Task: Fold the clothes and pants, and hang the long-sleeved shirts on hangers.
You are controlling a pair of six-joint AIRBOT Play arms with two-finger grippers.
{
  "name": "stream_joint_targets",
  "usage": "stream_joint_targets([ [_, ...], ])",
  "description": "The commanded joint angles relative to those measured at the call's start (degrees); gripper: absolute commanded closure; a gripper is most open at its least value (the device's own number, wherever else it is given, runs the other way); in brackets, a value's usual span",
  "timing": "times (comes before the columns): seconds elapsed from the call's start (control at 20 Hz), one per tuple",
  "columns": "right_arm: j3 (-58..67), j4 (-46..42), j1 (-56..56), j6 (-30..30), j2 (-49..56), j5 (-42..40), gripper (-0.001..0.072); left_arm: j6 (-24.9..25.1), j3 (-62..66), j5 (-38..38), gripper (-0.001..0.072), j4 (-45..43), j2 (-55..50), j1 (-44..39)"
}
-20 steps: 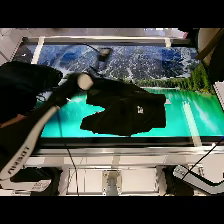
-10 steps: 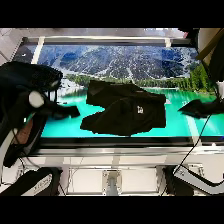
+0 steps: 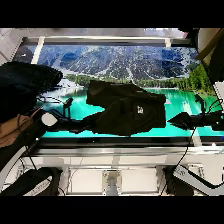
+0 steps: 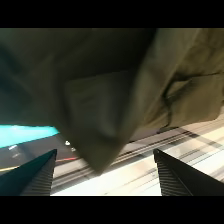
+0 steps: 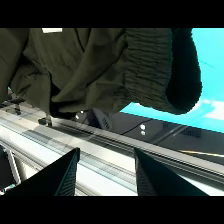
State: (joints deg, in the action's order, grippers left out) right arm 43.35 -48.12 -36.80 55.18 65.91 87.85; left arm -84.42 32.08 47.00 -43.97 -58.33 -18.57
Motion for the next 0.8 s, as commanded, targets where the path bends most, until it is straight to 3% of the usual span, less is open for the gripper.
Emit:
stream_joint_targets([
  [0.0, -0.94, 0.61, 0.04, -0.66, -0.09, -0.50, 0.0326, 3.65, 1.16, -6.05, 0.0003, 8.11, -5.01, -4.61],
  [0.05, -0.94, 0.81, 0.04, -0.72, -0.09, -0.50, 0.0326, 3.74, 1.99, -6.05, 0.0097, 8.50, -6.19, -4.63],
  [0.1, -0.94, 1.20, 0.04, -0.79, -0.09, -0.50, 0.0326, 3.74, 2.75, -6.12, 0.0272, 8.50, -7.32, -4.61],
  [0.15, -0.94, 1.64, 0.04, -0.81, -0.09, -0.48, 0.0327, 3.93, 3.45, -6.14, 0.0520, 8.50, -8.17, -4.55],
  [0.2, -0.94, 1.92, 0.04, -0.81, -0.09, -0.48, 0.0327, 4.83, 4.17, -7.13, 0.0692, 8.50, -8.59, -4.55],
  [0.4, -0.94, 1.90, 0.04, -0.83, -0.09, -0.79, 0.0328, 8.70, 12.26, -9.55, 0.0697, 8.02, -8.02, 0.17],
  [0.6, -0.94, 1.95, 0.04, -0.81, -0.07, -2.21, 0.0328, 8.83, 21.73, -17.31, 0.0698, 3.48, -8.68, 9.66],
  [0.75, -0.94, 2.16, 0.04, -0.83, -0.04, -5.46, 0.0328, 8.85, 24.28, -17.90, 0.0697, 3.48, -12.50, 12.98],
])
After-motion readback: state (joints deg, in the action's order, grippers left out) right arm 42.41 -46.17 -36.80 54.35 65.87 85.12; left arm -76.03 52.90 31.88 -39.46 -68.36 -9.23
